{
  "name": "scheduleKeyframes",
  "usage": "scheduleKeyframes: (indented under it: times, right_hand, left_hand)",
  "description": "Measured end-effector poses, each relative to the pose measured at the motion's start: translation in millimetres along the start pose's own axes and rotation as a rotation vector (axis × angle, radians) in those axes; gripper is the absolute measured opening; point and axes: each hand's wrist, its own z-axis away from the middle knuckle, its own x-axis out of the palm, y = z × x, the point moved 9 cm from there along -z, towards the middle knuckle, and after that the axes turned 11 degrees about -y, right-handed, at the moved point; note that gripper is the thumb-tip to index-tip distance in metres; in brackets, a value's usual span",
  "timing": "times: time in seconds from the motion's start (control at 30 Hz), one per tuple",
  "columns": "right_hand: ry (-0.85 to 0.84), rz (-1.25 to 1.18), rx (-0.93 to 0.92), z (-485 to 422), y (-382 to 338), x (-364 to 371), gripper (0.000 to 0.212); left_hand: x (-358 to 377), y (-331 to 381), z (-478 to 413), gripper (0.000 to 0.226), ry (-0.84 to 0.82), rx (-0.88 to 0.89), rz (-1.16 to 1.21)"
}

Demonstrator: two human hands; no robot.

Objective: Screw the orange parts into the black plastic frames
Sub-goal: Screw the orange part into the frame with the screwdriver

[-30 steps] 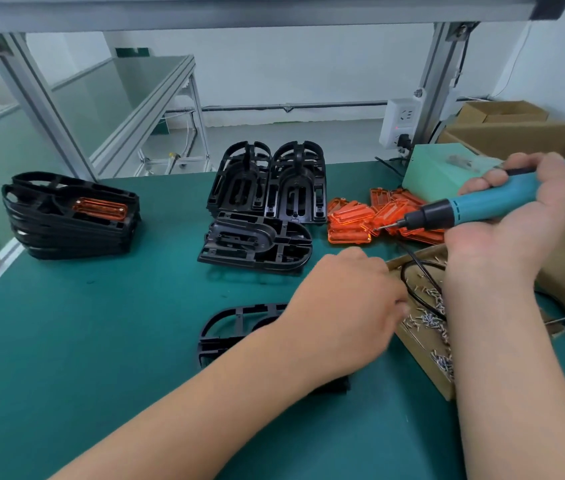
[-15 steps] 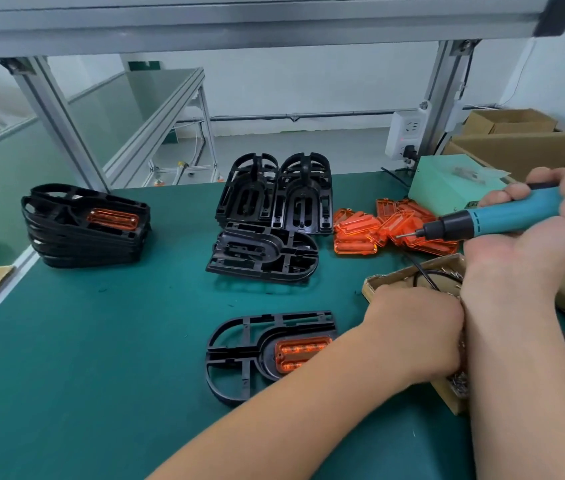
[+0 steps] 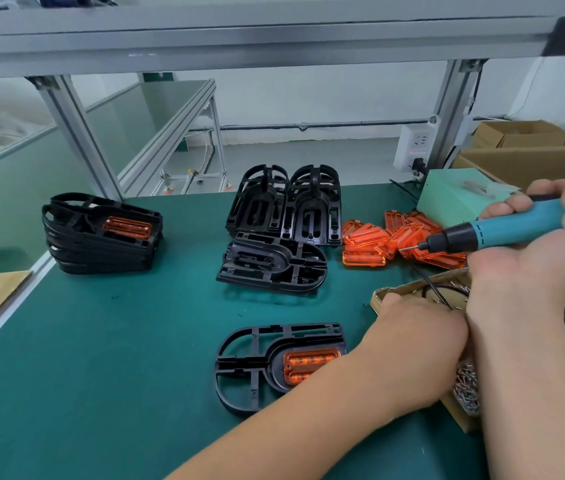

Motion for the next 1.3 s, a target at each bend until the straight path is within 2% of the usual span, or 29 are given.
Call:
scheduleKeyframes:
  times: [0.07, 0.13, 0.3, 0.37, 0.47, 0.57, 0.7, 0.8, 1.0, 1.3]
  right_hand:
    - [-0.015, 0.091, 0.05, -2.0, 4.0, -2.9, 0.01]
    - [0.035, 0.071, 0.065, -5.8, 1.6, -6.8, 0.018]
    - [-0.014, 0.078, 0.116, 0.0, 14.9, 21.5, 0.021]
    - [-0.022, 0.072, 0.142, 4.8, 26.0, 27.8, 0.019]
    - [-0.021, 0.084, 0.193, 15.5, 48.5, 34.0, 0.011]
    - [-0.038, 0.133, 0.257, 29.9, 67.3, 31.9, 0.007]
    - [-0.042, 0.16, 0.3, 42.6, 78.2, 24.5, 0.008]
    - [-0.058, 0.168, 0.301, 46.6, 77.5, 23.8, 0.018]
    - [-0.08, 0.169, 0.321, 52.4, 77.1, 25.8, 0.018]
    - [-0.139, 0.176, 0.314, 57.3, 75.2, 33.5, 0.012]
  left_hand:
    - [-8.1, -8.2, 6.6, 0.02, 0.028, -0.031, 0.067]
    - [-21.0, -20.5, 21.1, 0.013, 0.08, -0.041, 0.279]
    - [-32.5, -75.9, 70.9, 0.016, 0.115, -0.137, 1.067]
    - [-22.4, -97.1, 85.2, 0.019, 0.077, -0.161, 1.503]
    - [-6.7, -112.1, 102.0, 0.012, -0.004, -0.153, 2.135]
    - [-0.3, -114.6, 112.6, 0.01, -0.037, -0.102, 2.451]
    - [9.7, -107.2, 118.8, 0.011, -0.112, -0.092, 2.546]
    - [14.2, -105.1, 120.7, 0.01, -0.128, -0.111, 2.526]
    - [15.3, -108.9, 122.8, 0.018, -0.11, -0.147, 2.465]
    - [14.8, -122.5, 125.7, 0.018, -0.011, -0.216, 2.204]
